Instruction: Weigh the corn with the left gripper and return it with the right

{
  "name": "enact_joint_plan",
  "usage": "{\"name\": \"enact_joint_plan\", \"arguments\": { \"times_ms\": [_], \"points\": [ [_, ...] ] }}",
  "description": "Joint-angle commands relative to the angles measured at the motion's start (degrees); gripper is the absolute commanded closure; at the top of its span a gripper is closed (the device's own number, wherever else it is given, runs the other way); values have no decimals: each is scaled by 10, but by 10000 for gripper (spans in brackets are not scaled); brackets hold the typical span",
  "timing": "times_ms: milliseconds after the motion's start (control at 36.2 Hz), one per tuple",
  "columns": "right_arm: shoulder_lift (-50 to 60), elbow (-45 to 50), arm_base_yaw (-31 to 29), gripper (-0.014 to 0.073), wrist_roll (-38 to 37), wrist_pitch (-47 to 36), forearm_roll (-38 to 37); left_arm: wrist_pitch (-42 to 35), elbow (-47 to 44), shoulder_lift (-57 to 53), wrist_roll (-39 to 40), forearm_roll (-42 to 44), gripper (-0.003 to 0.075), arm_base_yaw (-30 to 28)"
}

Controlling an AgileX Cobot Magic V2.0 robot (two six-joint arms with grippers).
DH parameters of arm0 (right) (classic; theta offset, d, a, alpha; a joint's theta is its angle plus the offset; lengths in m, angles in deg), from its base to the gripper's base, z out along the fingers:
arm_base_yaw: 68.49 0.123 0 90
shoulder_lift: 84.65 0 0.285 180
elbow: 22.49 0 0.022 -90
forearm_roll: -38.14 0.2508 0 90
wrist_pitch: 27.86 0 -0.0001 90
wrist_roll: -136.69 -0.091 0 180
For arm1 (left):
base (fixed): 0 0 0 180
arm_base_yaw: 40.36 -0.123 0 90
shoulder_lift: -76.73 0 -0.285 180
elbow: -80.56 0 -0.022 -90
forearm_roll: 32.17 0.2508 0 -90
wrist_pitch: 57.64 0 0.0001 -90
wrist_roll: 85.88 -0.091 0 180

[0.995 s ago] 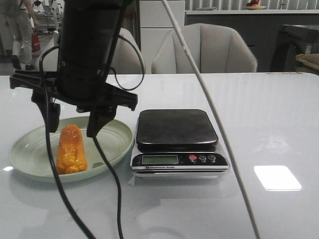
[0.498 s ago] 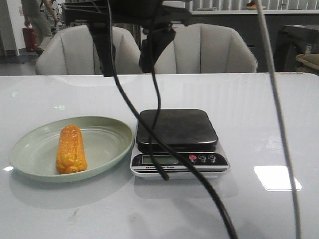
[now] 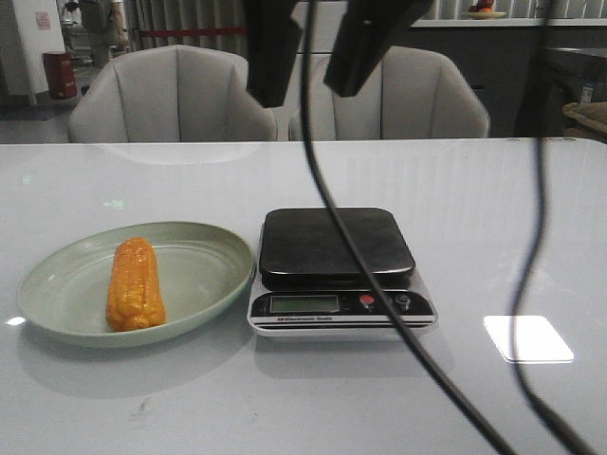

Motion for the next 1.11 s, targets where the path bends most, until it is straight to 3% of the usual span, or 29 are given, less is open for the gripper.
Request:
{"name": "enact_joint_plan", "arguments": {
  "times_ms": [0, 829, 1078],
  "points": [
    [89, 54, -4, 97, 6, -71, -2, -44, 13, 1, 1, 1, 599, -1],
    [624, 598, -4, 99, 6, -494, -4, -44, 13, 1, 1, 1, 599, -1],
    [764, 684, -4, 99, 6, -607, -4, -44, 13, 1, 1, 1, 599, -1]
  ]
}}
